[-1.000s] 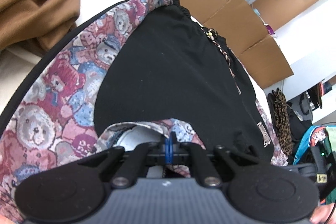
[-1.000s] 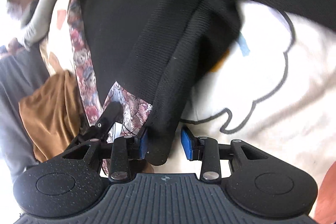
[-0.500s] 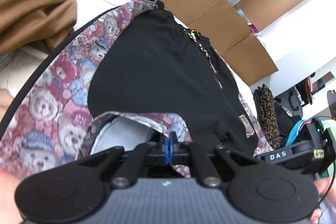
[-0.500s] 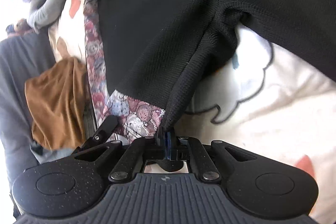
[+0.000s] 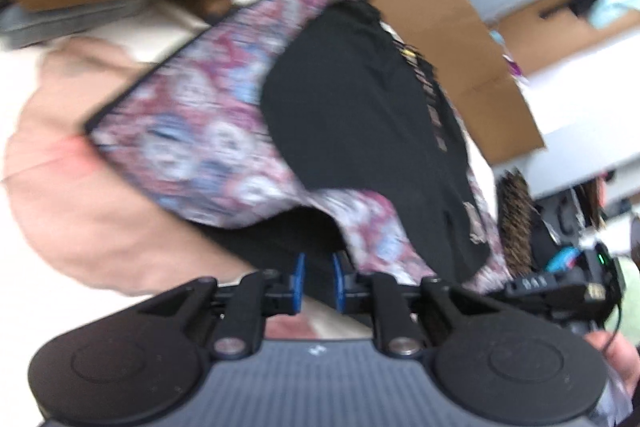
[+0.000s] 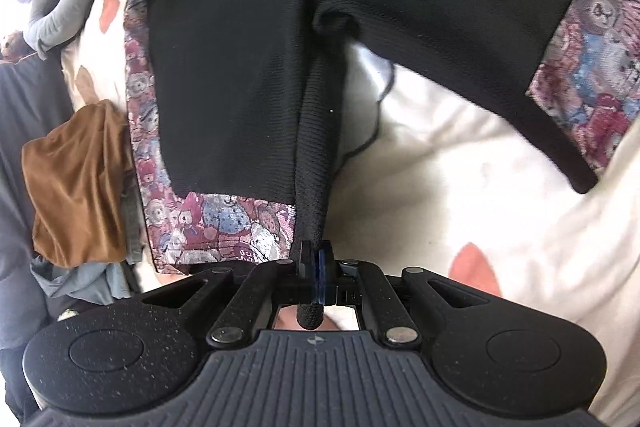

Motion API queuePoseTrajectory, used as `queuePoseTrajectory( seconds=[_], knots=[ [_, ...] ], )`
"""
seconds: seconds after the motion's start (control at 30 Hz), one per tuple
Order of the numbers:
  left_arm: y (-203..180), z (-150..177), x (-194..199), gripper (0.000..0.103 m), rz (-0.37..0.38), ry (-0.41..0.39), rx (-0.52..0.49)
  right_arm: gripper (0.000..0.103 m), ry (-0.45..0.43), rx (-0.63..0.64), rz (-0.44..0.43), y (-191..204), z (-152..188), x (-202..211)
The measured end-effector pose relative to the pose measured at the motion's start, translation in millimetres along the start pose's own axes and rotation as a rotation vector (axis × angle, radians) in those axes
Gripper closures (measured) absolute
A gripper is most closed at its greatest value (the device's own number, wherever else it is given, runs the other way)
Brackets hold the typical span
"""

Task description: Fold clothes

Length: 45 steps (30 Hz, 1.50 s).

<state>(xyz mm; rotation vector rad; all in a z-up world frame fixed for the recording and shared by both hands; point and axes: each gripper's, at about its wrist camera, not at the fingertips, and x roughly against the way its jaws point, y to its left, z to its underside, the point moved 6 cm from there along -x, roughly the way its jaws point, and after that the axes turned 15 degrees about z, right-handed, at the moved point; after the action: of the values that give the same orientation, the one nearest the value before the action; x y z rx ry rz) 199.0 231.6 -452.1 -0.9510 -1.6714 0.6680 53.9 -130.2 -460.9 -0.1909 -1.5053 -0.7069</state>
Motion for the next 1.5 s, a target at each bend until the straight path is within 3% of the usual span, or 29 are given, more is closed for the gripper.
queuePoseTrajectory(
  seconds=[0.13,0.33,0.5,0.57,0.6,0.83,1.0,1.23,1.37,1.4,1.43,1.5],
  knots=[
    [17.2,-14.5,10.2,0.069,-0.021,-0.058,0.046,0.103,0.006,0.018,0.036,-4.6,0.4,-4.2],
    [20.1,-9.8,-1.8,0.050,0.081,-0.074,0.135,0.102,0.026,-0.002,0.084,-19.1,4.8,-13.2],
    [14.5,2.5,-25.3,0.049,0.159,-0.064,0.187,0.095,0.032,-0.026,0.056,-24.0,6.9,-14.5],
    [11.2,5.5,-36.9,0.049,0.177,-0.055,0.180,0.076,0.026,-0.029,0.056,-22.9,5.0,-16.3],
    [9.6,6.9,-42.9,0.049,0.185,-0.050,0.176,0.074,0.022,-0.033,0.055,-22.6,4.2,-17.0],
    [-4.5,16.2,-84.6,0.049,0.217,0.025,0.118,0.073,0.022,-0.054,0.050,-22.6,3.0,-21.6],
    [-11.2,21.2,-100.6,0.056,0.225,0.040,0.091,0.073,0.018,-0.057,0.043,-23.3,1.7,-22.0],
    [-10.4,37.6,-111.3,0.087,0.179,0.140,0.066,0.073,0.009,-0.065,0.030,-22.2,-0.6,-22.7],
    [-8.6,37.0,-112.4,0.089,0.191,0.158,0.094,0.073,0.004,-0.069,0.022,-21.6,-2.0,-23.1],
    [-8.4,36.7,-113.1,0.092,0.196,0.162,0.104,0.073,0.005,-0.070,0.023,-21.9,-1.9,-23.5],
    [-9.0,37.0,-113.2,0.102,0.195,0.170,0.104,0.073,0.007,-0.071,0.026,-22.3,-1.5,-24.1],
    [-10.7,38.1,-112.9,0.102,0.188,0.186,0.098,0.073,0.011,-0.072,0.030,-23.0,-0.7,-25.3]
  ],
)
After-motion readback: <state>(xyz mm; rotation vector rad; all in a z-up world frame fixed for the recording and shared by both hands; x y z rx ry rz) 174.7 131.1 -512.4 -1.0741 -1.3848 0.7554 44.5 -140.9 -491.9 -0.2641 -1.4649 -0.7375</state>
